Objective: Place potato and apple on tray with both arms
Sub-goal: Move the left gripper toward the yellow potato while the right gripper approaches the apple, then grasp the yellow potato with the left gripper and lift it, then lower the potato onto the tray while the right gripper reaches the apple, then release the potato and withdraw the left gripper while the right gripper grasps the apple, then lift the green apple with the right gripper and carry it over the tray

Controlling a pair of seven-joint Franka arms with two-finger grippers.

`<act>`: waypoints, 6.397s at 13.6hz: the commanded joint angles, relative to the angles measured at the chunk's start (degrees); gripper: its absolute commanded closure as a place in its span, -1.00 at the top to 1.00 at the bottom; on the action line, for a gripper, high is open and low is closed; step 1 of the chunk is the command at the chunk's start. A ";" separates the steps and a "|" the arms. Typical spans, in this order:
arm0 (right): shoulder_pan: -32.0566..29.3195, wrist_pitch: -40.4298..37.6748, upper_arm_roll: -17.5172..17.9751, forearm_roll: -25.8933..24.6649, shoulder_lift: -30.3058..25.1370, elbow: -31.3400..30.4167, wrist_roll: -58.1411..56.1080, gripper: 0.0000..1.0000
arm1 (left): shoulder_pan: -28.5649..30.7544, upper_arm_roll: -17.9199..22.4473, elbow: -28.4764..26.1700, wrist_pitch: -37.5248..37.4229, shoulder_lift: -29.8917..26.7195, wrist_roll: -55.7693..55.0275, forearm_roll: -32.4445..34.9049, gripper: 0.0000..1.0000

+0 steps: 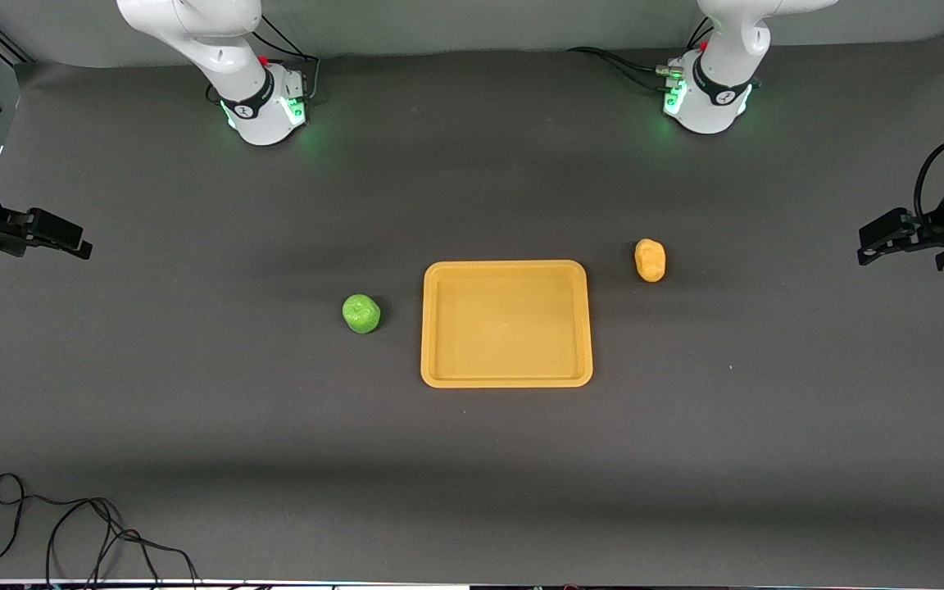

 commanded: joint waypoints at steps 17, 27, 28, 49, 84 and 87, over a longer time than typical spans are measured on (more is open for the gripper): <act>0.79 0.01 -0.83 1.12 0.38 0.15 0.14 1.00 | -7.59 -1.12 -21.35 15.06 0.88 -3.77 -3.61 0.99; 8.15 5.36 -0.83 3.67 -6.36 -11.42 8.02 1.00 | -20.35 -1.21 -39.02 39.95 15.83 -21.09 -11.45 0.99; 10.95 7.81 -0.83 3.67 -8.04 -14.67 9.79 1.00 | -20.62 -1.21 -39.11 39.16 16.01 -21.19 -11.45 0.99; 28.91 40.58 -0.21 2.61 3.27 -31.12 28.35 1.00 | -29.41 -2.26 -0.88 24.12 34.12 -27.52 -10.83 0.43; 43.03 16.01 -3.82 -1.08 22.60 15.24 44.38 -0.08 | -0.05 -1.56 -1.93 0.65 -2.00 1.84 -0.46 0.99; 49.81 13.99 -3.82 -1.52 32.52 26.91 55.48 -0.08 | 0.12 -1.56 -1.84 1.00 -2.00 2.36 -0.46 0.99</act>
